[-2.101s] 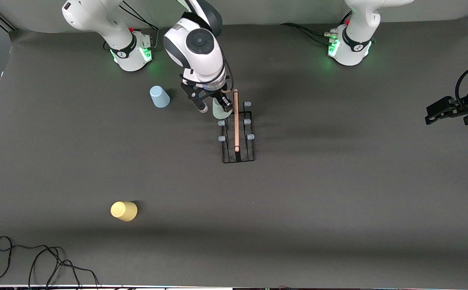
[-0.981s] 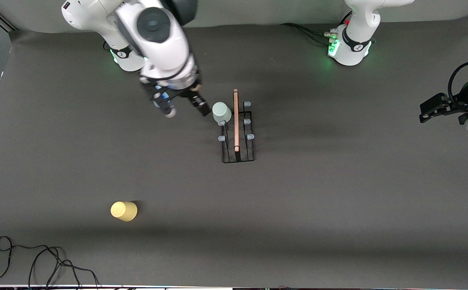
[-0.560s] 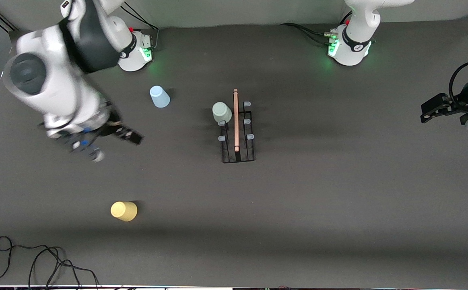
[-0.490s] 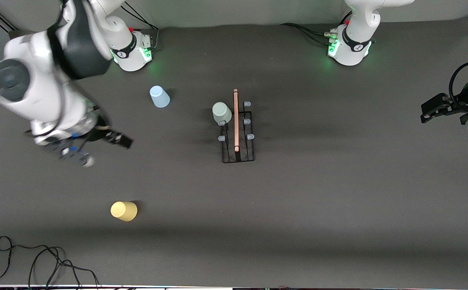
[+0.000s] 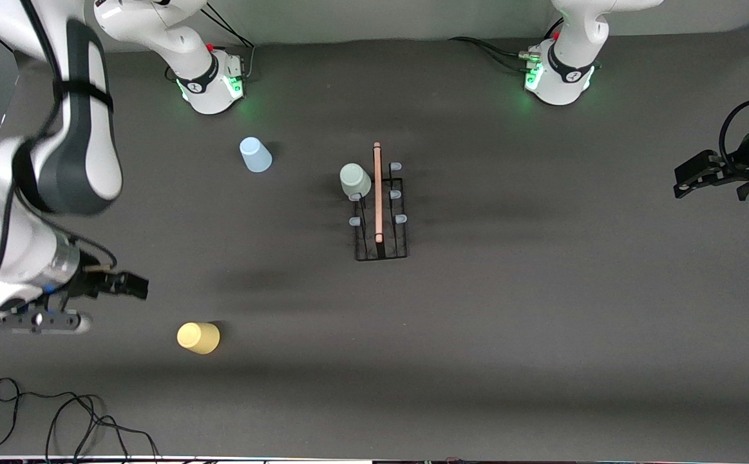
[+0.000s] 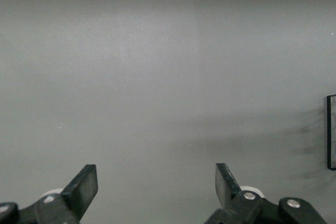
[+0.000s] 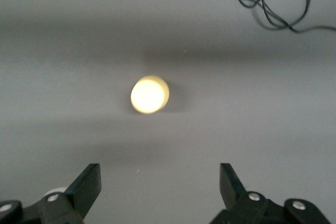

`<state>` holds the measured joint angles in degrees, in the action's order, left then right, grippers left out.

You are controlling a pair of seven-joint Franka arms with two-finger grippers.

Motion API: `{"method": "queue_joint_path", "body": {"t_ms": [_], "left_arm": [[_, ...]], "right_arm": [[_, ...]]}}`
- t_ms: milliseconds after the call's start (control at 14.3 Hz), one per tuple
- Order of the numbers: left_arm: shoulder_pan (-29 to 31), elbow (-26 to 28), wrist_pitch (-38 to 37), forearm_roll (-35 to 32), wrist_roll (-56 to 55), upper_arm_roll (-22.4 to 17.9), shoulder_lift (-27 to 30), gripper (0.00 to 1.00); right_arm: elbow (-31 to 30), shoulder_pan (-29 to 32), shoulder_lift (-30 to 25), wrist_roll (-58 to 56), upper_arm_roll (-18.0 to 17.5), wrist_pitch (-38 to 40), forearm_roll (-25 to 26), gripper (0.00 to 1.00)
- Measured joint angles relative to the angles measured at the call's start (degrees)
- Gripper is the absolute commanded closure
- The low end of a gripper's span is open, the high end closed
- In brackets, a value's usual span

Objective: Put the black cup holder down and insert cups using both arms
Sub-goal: 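Move the right gripper back to the yellow cup, then grasp the yellow cup with the right gripper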

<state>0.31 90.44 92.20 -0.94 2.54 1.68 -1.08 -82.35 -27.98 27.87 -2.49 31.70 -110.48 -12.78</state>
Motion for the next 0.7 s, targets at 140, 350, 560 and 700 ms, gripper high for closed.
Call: {"method": "queue_joint_path", "body": {"t_ms": [140, 350, 560, 700], "left_arm": [[0.02, 0.26, 0.09, -0.01, 0.00, -0.03, -0.02, 0.00], [0.03, 0.58, 0.26, -0.02, 0.00, -0.06, -0.07, 0.00], [0.04, 0.61, 0.30, -0.03, 0.00, -0.10, -0.12, 0.00], [0.05, 0.63, 0.30, -0.04, 0.00, -0.14, -0.17, 0.00]], "right_arm": [[1.23, 1.40, 4.79, -1.69, -0.09, -3.67, -3.08, 0.00], [3.12, 1.95, 11.29, -1.97, -0.28, -8.12, -8.13, 0.00], [3.86, 2.01, 16.44, -1.98, -1.55, -14.08, -10.30, 0.00], [3.99, 1.97, 18.62, -1.98, -2.96, -16.47, -10.57, 0.00]]}}
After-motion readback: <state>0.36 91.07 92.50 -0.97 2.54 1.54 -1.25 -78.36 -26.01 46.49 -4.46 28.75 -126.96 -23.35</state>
